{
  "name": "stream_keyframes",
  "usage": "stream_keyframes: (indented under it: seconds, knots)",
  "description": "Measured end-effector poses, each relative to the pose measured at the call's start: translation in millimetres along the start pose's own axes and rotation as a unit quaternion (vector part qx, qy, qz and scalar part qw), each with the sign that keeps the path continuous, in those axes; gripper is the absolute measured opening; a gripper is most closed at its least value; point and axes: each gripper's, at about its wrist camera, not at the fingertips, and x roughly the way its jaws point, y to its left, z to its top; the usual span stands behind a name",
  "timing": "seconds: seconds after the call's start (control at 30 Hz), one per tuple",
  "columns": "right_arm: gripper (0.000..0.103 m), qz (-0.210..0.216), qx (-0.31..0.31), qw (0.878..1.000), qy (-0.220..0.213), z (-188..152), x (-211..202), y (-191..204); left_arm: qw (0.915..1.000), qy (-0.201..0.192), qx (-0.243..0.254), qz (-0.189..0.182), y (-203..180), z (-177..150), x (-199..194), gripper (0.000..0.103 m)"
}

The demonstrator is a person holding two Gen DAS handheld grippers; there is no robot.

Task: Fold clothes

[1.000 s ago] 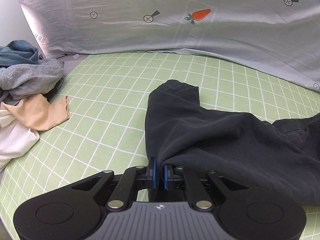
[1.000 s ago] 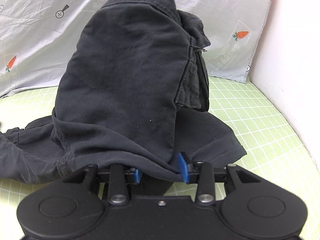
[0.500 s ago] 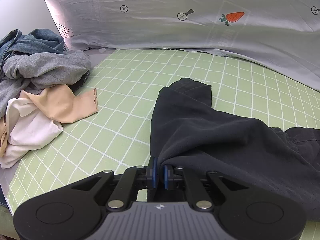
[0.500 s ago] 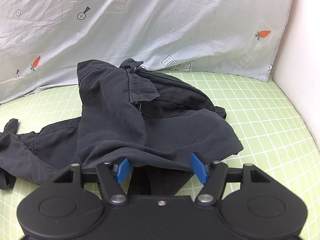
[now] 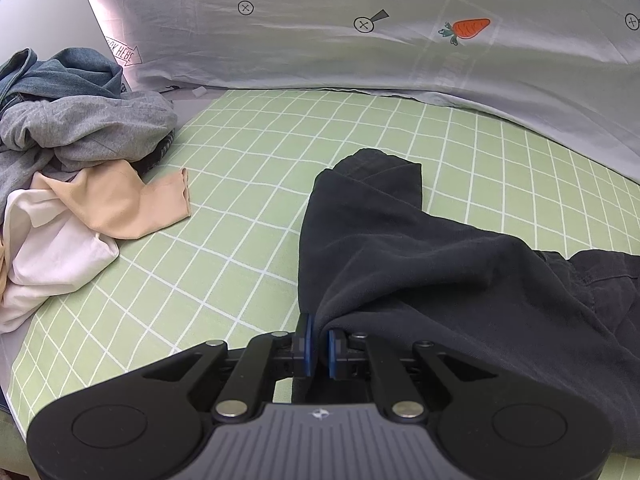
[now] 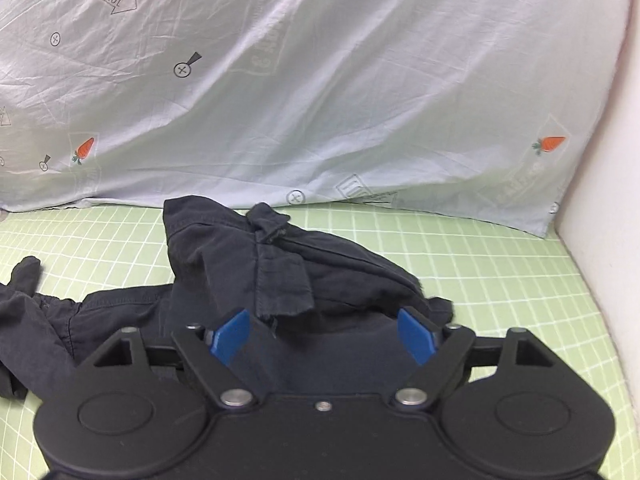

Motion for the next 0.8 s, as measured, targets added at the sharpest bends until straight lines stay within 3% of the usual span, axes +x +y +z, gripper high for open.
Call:
stream_keyframes:
  seconds: [0.13, 0.2, 0.27, 0.3, 0.33, 0.4, 0.47, 0.53, 0.63, 0.73, 0.8]
  knots:
    - [0.083, 0.079, 0.015, 0.996, 0.024, 20, 61, 33, 1.0000, 0.002, -0.001, 0.001, 0, 0, 2, 0.010]
    - [0.083, 0.060, 0.011, 0.997, 0.053, 22, 95, 50, 1.0000, 0.004, -0.001, 0.005, -2, 1, 3, 0.010]
    - [0.065, 0.017, -0.011, 0.998, 0.053, 20, 116, 61, 1.0000, 0.002, -0.002, 0.008, -3, 5, 4, 0.009]
    - [0.040, -0.004, -0.024, 0.999, 0.046, 18, 122, 64, 1.0000, -0.002, -0.002, 0.009, -4, 7, 4, 0.009]
    - [0.030, 0.000, -0.016, 0.999, 0.041, 18, 123, 58, 0.9999, -0.005, -0.002, 0.010, -4, 9, 5, 0.008]
    - [0.019, 0.020, 0.011, 0.999, 0.024, 18, 120, 43, 0.9998, -0.014, -0.003, 0.011, -6, 17, 6, 0.008]
    - [0.014, 0.018, 0.025, 1.000, -0.004, 17, 105, 23, 0.9995, -0.030, -0.004, 0.008, -9, 29, 6, 0.008]
    - [0.011, -0.031, 0.023, 0.998, -0.050, 15, 82, 8, 0.9985, -0.054, -0.001, 0.003, -16, 45, 2, 0.007]
    - [0.011, -0.109, 0.047, 0.986, -0.119, 16, 39, -24, 0.9929, -0.113, 0.012, -0.034, -36, 75, -16, 0.008]
    - [0.003, -0.205, 0.063, 0.961, -0.175, 10, -5, -45, 0.9807, -0.170, 0.062, -0.075, -70, 87, -44, 0.008]
    - [0.003, -0.281, 0.049, 0.942, -0.175, 0, -20, -48, 0.9727, -0.188, 0.100, -0.091, -94, 86, -59, 0.008]
